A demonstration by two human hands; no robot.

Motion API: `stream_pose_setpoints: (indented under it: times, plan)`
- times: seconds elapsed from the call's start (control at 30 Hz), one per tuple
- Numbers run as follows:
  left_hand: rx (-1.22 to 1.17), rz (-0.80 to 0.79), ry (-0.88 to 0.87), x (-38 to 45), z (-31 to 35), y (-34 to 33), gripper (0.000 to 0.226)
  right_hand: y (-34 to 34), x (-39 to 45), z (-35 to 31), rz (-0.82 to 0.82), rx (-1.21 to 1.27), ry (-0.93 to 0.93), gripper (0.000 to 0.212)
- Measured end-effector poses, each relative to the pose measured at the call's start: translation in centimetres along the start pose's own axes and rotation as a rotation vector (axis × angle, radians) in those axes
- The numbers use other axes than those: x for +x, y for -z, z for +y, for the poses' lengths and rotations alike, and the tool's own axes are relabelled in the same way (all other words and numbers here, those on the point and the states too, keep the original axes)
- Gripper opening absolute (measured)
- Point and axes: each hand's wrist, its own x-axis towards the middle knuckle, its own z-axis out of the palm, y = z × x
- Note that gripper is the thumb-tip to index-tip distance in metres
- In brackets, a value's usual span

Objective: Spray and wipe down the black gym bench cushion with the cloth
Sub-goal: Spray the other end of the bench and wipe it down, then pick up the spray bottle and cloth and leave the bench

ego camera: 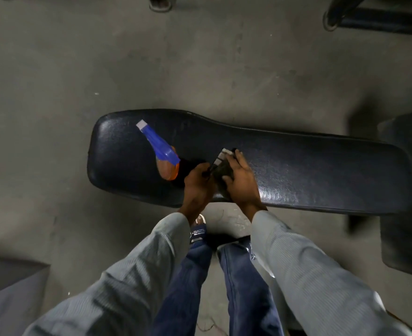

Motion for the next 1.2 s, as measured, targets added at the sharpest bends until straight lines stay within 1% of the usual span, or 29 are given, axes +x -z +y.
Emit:
stream_pose_setpoints:
  times: [0.03,0.1,0.2,0.27,0.33,0.4,0.43,0.47,0.57,0.6,0.63,0.67,0.7,0.77,0.8,0.87,0.9,0.97,1.03,1.07,1.13,1.2]
  plan:
    - [-0.035,0.017,0.007,-0.5,0.1,0.1,0.020,0.4,-0.1,-0.3,0.011,-0.035,-0.009,0.077]
    - [-0.084,0.040,0.041,-1.9,0.4,0.7,0.011,0.5,-0.9,-0.6,0.086,-0.041,-0.018,0.072]
    - [0.018,0.073,0.168,-3.1,0.7,1.8,0.013,0.6,-2.4,-1.1,0.203,0.063,-0.025,0.056]
    - [0.058,0.085,0.279,-3.7,0.5,2.8,0.019,0.5,-3.2,-1.5,0.235,0.157,-0.139,0.041]
    - [0.052,0.107,0.354,-4.4,0.3,3.8,0.028,0.2,-4.2,-2.2,0.294,0.301,-0.285,0.027]
    - [0.040,0.174,0.400,-4.8,-0.5,4.8,0.038,-0.2,-4.8,-2.4,0.337,0.419,-0.459,0.025]
    - [0.046,0.222,0.405,-5.0,-0.9,5.3,0.046,-0.6,-5.0,-2.4,0.335,0.446,-0.528,0.032]
    - [0.053,0.268,0.399,-5.1,-1.2,5.8,0.054,-1.0,-4.8,-2.0,0.313,0.446,-0.577,0.044]
    - [0.093,0.366,0.323,-5.1,-0.4,6.9,0.071,-1.3,-3.6,-1.8,0.122,0.289,-0.789,0.098]
    - [0.125,0.386,0.263,-4.9,-0.1,7.1,0.073,-1.5,-3.0,-1.7,0.086,0.326,-0.836,0.109]
    - [0.161,0.404,0.197,-4.7,0.3,7.2,0.073,-1.6,-2.5,-1.9,0.086,0.425,-0.882,0.113]
    - [0.191,0.421,0.128,-4.5,0.7,7.2,0.073,-2.2,-1.9,-1.6,0.118,0.538,-0.911,0.113]
    - [0.215,0.431,0.078,-4.2,0.9,7.3,0.072,-2.2,-1.6,-1.6,0.141,0.609,-0.932,0.112]
    - [0.228,0.434,0.038,-4.0,1.4,7.3,0.064,-2.5,-1.2,-1.2,0.153,0.716,-0.956,0.108]
    - [0.232,0.438,0.038,-3.8,1.6,7.3,0.057,-2.4,-1.1,-1.2,0.142,0.766,-0.959,0.100]
    - [0.234,0.445,0.052,-3.8,2.3,7.5,0.044,-2.1,-1.4,-1.4,0.075,0.887,-0.927,0.072]
    - [0.231,0.444,0.066,-3.8,2.6,7.6,0.039,-1.4,-2.0,-1.8,0.061,0.965,-0.926,0.062]
    - [0.232,0.442,0.090,-3.6,3.0,7.9,0.031,0.2,-3.5,-2.4,0.005,1.138,-0.869,0.054]
    - [0.235,0.425,0.103,-3.6,3.3,8.0,0.025,1.3,-4.5,-2.6,-0.058,1.266,-0.797,0.048]
    - [0.230,0.402,0.103,-3.9,3.7,8.0,0.023,2.1,-5.1,-2.8,-0.058,1.305,-0.789,0.043]
    - [0.254,0.350,0.094,-4.8,4.8,7.7,0.023,3.5,-6.2,-3.6,-0.026,1.418,-0.829,0.028]
    - [0.295,0.304,0.063,-5.9,5.7,6.9,0.022,4.6,-7.4,-3.8,-0.014,1.454,-0.829,0.025]
